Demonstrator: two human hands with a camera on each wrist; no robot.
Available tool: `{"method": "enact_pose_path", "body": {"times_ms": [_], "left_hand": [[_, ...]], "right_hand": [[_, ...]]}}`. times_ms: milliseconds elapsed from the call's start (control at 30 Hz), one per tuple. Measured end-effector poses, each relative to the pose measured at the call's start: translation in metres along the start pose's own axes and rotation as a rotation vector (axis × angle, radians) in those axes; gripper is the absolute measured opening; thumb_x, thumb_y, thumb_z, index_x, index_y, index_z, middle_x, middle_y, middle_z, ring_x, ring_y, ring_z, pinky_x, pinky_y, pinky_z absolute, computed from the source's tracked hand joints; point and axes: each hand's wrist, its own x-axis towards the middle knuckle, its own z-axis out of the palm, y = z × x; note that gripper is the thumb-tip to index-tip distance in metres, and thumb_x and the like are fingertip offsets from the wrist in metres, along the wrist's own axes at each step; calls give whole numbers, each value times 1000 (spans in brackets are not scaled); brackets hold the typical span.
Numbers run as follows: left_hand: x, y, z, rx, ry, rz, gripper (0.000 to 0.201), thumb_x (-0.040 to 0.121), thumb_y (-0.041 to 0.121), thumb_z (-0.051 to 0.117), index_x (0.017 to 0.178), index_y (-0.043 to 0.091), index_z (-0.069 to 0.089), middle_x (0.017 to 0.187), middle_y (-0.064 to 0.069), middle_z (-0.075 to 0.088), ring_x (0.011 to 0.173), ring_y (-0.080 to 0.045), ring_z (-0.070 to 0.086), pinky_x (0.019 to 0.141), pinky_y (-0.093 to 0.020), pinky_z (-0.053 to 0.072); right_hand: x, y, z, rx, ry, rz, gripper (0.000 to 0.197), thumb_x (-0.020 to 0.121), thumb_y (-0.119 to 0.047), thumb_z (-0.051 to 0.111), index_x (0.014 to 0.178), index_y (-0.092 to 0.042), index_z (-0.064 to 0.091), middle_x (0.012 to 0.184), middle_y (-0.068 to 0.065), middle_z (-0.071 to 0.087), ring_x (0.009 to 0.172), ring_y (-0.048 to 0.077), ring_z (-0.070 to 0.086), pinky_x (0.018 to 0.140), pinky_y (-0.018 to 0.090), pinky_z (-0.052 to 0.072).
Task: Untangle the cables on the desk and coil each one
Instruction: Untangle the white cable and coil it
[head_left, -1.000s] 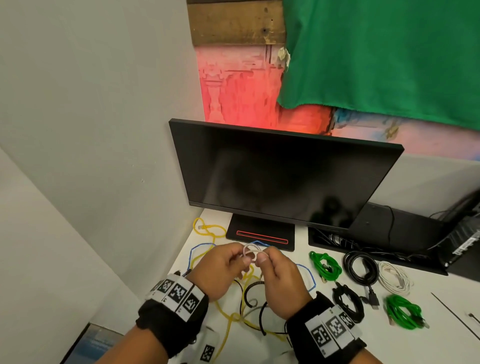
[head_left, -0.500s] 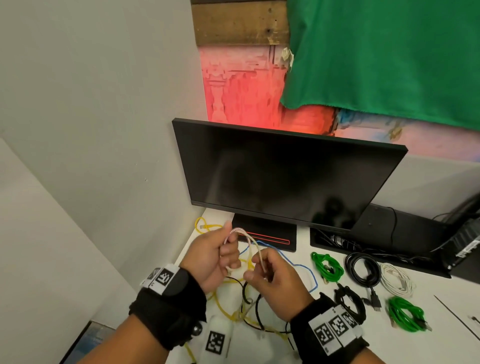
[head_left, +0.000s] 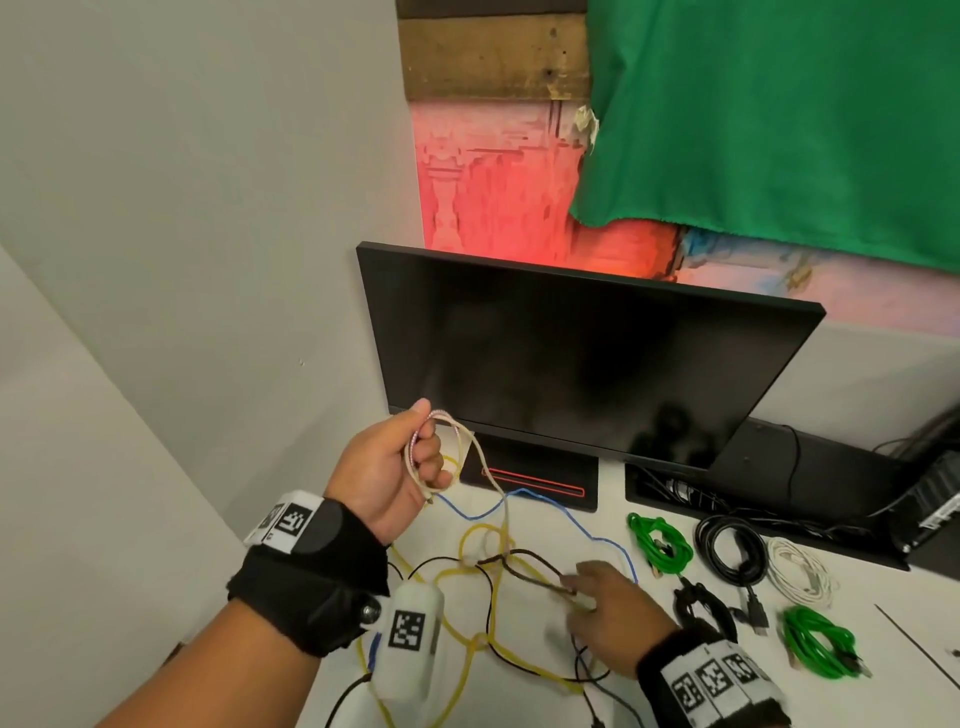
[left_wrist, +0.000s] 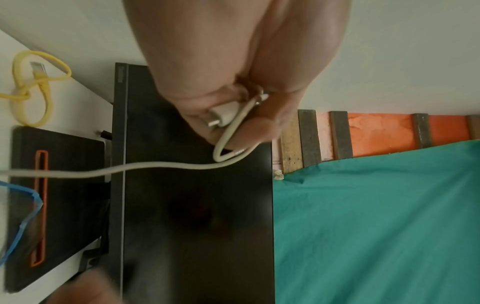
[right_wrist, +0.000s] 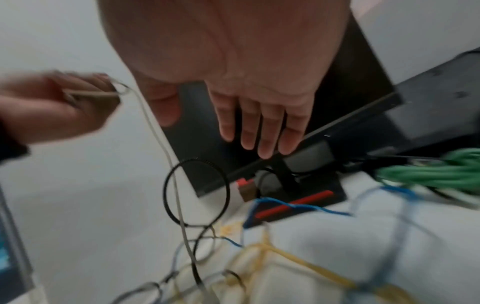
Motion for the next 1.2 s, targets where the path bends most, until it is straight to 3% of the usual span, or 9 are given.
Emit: {"method": "enact_pose_path", "body": {"times_ms": [133, 267, 400, 500, 600, 733, 900, 1067, 1200], "left_hand": [[-4, -4, 6, 19, -45, -57, 29, 88, 36, 58, 69, 15, 54, 52, 4, 37, 38, -7, 30, 39, -20, 33], [-5, -7, 15, 27, -135, -113, 33, 93, 37, 54, 70, 13, 55, 52, 4, 36, 38, -6, 29, 39, -20, 33], [-7, -4, 19, -27, -226, -129, 34, 94, 38, 51, 74, 12, 57, 55, 3, 39, 40, -7, 32, 41, -21, 36], [-8, 1, 13, -131, -261, -59, 34, 96, 38, 49, 78, 12, 61, 60, 2, 47, 46, -9, 42, 49, -23, 44], [-5, -1, 6, -146, -181, 55, 28, 94, 32, 52, 83, 10, 65, 72, -5, 62, 60, -16, 62, 62, -30, 55], [3, -24, -1, 207, -62, 107, 19, 96, 19, 52, 88, 5, 62, 100, -20, 73, 94, -33, 72, 75, -30, 58], [-5, -49, -16, 845, -148, 30, 20, 95, 17, 59, 77, 8, 59, 74, -12, 69, 61, -21, 63, 61, -29, 49], [-16, -40, -17, 1021, -308, 5, 35, 91, 45, 54, 67, 21, 62, 51, 12, 49, 45, -2, 42, 48, -13, 35], [-14, -19, -35, 1069, -133, 90, 42, 88, 42, 67, 62, 10, 57, 48, 12, 39, 43, -3, 34, 45, -15, 30]], "right_hand": [[-2, -54, -26, 308, 353, -142, 74, 75, -76, 49, 140, -40, 46, 132, -23, 47, 116, -1, 50, 93, 24, 44], [13, -100, -21, 445, 332, -252, 59, 93, -46, 60, 147, -37, 38, 137, -22, 50, 122, -1, 47, 103, 29, 42], [27, -113, -18, 579, 260, -280, 10, 95, -31, 62, 89, -33, 71, 89, -18, 69, 87, 0, 61, 85, 30, 49], [32, -104, -11, 662, 215, -191, 24, 96, -24, 59, 73, -24, 63, 76, -8, 72, 75, 8, 66, 83, 39, 54], [26, -94, -1, 517, 165, -161, 26, 101, -28, 50, 75, -26, 53, 68, -4, 63, 64, 11, 57, 77, 43, 55], [6, -112, 6, 16, 55, -500, 27, 100, -38, 39, 74, -32, 37, 66, -8, 47, 63, 14, 44, 63, 36, 44], [-7, -123, -32, 191, 288, -700, 16, 91, -23, 52, 75, -24, 51, 68, -8, 55, 64, 12, 50, 62, 35, 46], [0, -101, -55, 298, 403, -644, 14, 87, -30, 65, 74, -26, 68, 75, -13, 54, 71, 7, 55, 65, 19, 42], [12, -55, -70, 693, 510, -353, 40, 79, -50, 70, 55, -23, 54, 59, -8, 46, 58, 11, 46, 65, 27, 42]]}}
